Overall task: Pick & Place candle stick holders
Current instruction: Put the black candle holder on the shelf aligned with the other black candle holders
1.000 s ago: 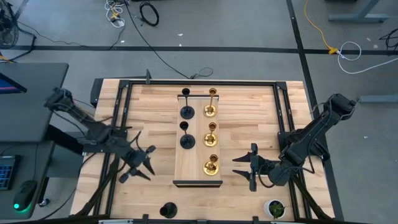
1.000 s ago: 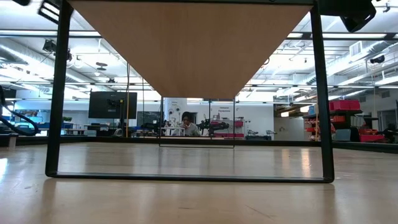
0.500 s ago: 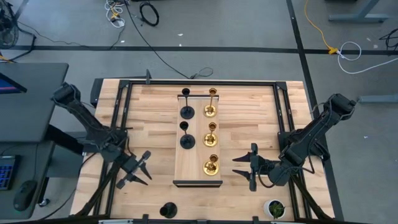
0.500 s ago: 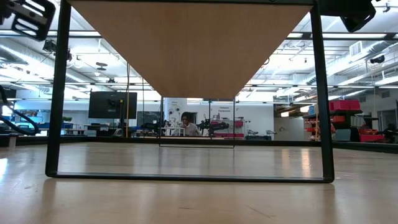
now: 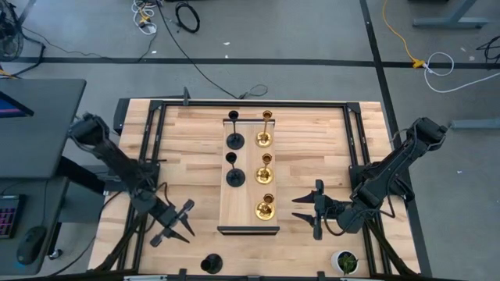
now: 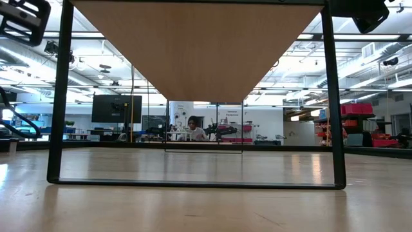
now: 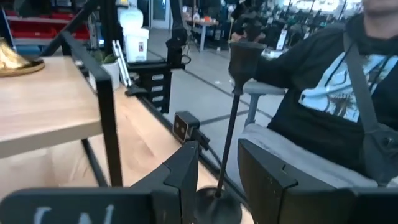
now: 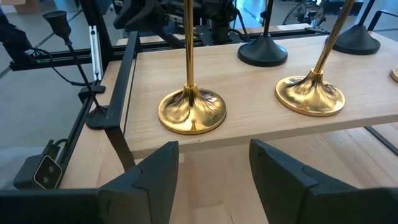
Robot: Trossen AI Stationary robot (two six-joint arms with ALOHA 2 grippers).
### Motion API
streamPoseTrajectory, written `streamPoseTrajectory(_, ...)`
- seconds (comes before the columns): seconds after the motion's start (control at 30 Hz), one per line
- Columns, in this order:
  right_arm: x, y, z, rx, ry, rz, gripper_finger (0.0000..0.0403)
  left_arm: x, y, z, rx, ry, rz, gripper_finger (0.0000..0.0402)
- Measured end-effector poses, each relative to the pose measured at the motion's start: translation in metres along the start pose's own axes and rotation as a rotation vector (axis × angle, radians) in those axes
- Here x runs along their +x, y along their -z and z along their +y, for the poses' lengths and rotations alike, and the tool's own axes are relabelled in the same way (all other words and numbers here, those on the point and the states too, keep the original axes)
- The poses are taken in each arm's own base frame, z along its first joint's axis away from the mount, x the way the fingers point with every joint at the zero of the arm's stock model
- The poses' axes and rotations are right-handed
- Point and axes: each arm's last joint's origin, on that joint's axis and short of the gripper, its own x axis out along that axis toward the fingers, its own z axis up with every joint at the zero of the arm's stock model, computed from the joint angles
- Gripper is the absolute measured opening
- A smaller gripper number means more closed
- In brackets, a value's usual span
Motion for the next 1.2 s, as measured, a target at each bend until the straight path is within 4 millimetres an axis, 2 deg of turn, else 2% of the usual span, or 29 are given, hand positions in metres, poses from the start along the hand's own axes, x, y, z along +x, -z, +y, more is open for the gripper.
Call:
streamPoseTrajectory(0.23, 0.0, 0.0, 0.0, -0.002, 0.0, 0.0, 0.0196, 0.011, 0.01, -0.001, 0.013, 0.013, -0.039, 0.0115)
streamPoseTrajectory(0.5, 0.0, 0.0, 0.0, -0.002, 0.0, 0.0, 0.0196, 0.052, 0.007, -0.013, 0.079, 0.053, 0.019, 0.0115)
streamPoseTrajectory(0.63, 0.0, 0.0, 0.0, 0.001, -0.002, 0.002, 0.0196, 0.065, 0.009, -0.017, 0.093, 0.032, 0.069, 0.0115)
streamPoseTrajectory(1.2, 0.001, 0.002, 0.001, -0.015, 0.004, 0.01, 0.0196, 0.073, 0.002, -0.018, 0.1, -0.007, 0.035, 0.0115)
